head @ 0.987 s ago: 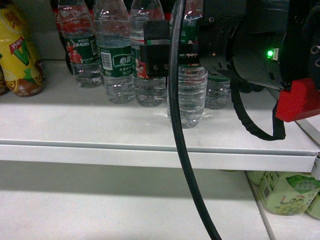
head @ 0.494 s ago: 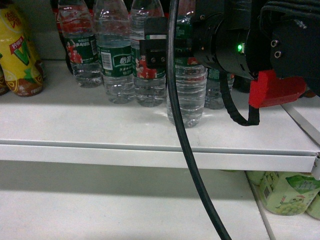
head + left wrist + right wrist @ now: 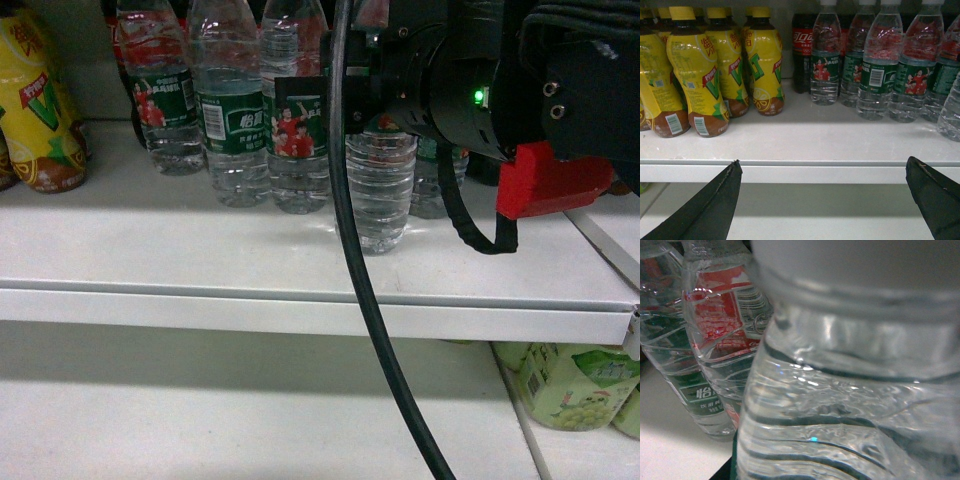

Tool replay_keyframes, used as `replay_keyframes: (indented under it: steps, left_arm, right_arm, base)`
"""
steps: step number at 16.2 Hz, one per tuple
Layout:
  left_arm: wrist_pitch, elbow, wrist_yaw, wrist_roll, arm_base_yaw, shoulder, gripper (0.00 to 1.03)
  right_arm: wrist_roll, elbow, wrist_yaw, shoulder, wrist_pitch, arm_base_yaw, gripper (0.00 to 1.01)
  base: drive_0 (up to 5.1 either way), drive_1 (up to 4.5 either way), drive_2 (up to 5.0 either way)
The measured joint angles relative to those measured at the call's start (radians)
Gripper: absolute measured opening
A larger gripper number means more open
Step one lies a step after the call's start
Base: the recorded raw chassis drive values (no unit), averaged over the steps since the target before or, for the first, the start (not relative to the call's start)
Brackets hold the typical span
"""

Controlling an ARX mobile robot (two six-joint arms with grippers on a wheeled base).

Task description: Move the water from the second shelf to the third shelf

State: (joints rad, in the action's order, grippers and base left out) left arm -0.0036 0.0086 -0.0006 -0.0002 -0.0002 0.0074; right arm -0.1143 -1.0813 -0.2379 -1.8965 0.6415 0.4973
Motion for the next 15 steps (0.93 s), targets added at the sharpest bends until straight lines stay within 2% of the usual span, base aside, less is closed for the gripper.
replay_keyframes:
  steps: [5, 9, 10, 11, 12, 13, 14, 15]
  left_arm:
    - [0.000, 0.000, 0.000, 0.000, 0.000, 0.000, 0.98]
    - [0.000, 0.000, 0.000, 0.000, 0.000, 0.000, 0.98]
    - [0.000, 0.000, 0.000, 0.000, 0.000, 0.000, 0.98]
    - [0.000, 0.000, 0.000, 0.000, 0.000, 0.000, 0.98]
    - [0.000, 0.000, 0.000, 0.000, 0.000, 0.000, 0.98]
    - [0.000, 0.000, 0.000, 0.000, 0.000, 0.000, 0.98]
    - [0.000, 0.000, 0.000, 0.000, 0.000, 0.000, 0.98]
    - [0.000, 0.000, 0.000, 0.000, 0.000, 0.000, 0.98]
  right_arm:
    - [-0.016, 0.037, 0.005, 0.027, 0.010, 0.000, 0.45]
    - [-0.039, 0.121, 0.026, 0.099, 0.013, 0.002, 0.44]
    - [-0.046, 0.230, 0.044, 0.182, 0.051, 0.014, 0.44]
    - [-0.043, 0.400, 0.051, 0.341, 0.048, 0.020, 0.43]
    - [-0.038, 0.536, 0.055, 0.525, 0.003, -0.004, 0.43]
    - [-0.016, 0.647, 0.069, 0.771, -0.076, -0.076, 0.43]
    - [-0.019, 0.657, 0.090, 0.834, -0.135, -0.109, 0.43]
    - [-0.011, 0.679, 0.085, 0.900, -0.168, -0.143, 0.43]
  base:
    - [0.0, 0.00, 0.0]
    - [0.0, 0.00, 0.0]
    - [0.0, 0.00, 0.0]
    - [0.0, 0.00, 0.0]
    - [0.0, 0.00, 0.0]
    - [0.0, 0.00, 0.0]
    - [0.0, 0.00, 0.0]
    - [0.0, 0.00, 0.0]
